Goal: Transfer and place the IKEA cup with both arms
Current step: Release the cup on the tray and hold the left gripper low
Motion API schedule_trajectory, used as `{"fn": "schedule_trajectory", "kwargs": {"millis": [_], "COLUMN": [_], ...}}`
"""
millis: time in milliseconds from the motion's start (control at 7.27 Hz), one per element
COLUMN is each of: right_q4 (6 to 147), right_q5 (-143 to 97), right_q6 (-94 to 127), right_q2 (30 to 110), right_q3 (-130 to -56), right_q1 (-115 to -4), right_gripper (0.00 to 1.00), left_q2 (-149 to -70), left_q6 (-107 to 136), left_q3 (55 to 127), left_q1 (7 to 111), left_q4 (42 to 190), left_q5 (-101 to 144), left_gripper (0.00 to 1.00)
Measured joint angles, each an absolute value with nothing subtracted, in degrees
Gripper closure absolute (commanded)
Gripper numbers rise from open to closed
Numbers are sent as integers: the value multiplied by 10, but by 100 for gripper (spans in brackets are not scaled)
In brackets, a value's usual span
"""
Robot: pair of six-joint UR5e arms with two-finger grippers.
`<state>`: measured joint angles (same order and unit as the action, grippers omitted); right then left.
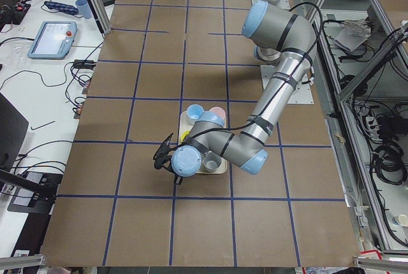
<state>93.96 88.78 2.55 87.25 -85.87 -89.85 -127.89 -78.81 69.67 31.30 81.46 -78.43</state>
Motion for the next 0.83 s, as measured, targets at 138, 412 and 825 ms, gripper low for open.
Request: {"fn": "schedule_trajectory", "kwargs": {"millis": [138,412,825], "right_q4": [940,939,939], "right_q5": [888,888,888], "right_q6": [25,25,25], "right_q2": [872,873,874], "right_q3": [-859,-859,-859], "right_q1": [-898,-898,-898], "right_gripper": [0,0,0], "left_q2": [-1285,-1291,-1299], "left_q6": [-788,-788,-783], "left_q3": [698,699,712], "left_q1": [314,317,318], "left_q4": [816,819,816], "left_q5": [-783,-778,-770], "left_gripper": [100,100,100]}}
